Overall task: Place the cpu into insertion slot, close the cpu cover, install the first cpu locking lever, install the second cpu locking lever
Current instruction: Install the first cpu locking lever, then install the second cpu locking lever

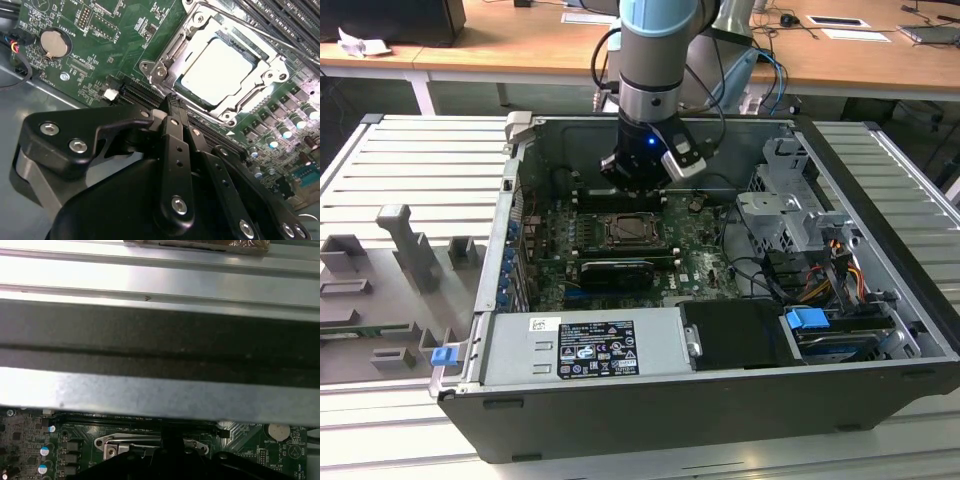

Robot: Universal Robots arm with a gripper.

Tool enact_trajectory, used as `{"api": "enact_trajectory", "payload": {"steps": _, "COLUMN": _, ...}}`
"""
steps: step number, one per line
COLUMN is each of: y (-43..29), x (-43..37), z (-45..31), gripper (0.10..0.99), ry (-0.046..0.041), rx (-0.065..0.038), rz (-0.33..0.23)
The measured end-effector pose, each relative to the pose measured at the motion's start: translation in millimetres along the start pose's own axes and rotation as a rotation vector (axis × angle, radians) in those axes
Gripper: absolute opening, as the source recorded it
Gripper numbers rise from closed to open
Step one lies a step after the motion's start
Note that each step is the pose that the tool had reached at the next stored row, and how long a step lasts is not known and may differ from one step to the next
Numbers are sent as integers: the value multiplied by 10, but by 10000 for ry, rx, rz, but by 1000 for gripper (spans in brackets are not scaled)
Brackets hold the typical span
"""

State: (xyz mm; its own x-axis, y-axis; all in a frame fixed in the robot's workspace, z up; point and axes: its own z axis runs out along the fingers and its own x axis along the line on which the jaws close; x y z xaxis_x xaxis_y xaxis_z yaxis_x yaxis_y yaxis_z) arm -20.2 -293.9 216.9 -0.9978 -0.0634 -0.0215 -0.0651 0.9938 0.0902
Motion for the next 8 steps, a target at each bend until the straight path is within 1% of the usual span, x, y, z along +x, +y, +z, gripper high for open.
{"api": "enact_trajectory", "payload": {"steps": 7, "y": -22, "x": 2, "z": -2, "gripper": 106, "ry": 1, "rx": 0, "rz": 0}}
{"api": "enact_trajectory", "payload": {"steps": 8, "y": -38, "x": 3, "z": -4, "gripper": 106, "ry": 0, "rx": 0, "rz": 1}}
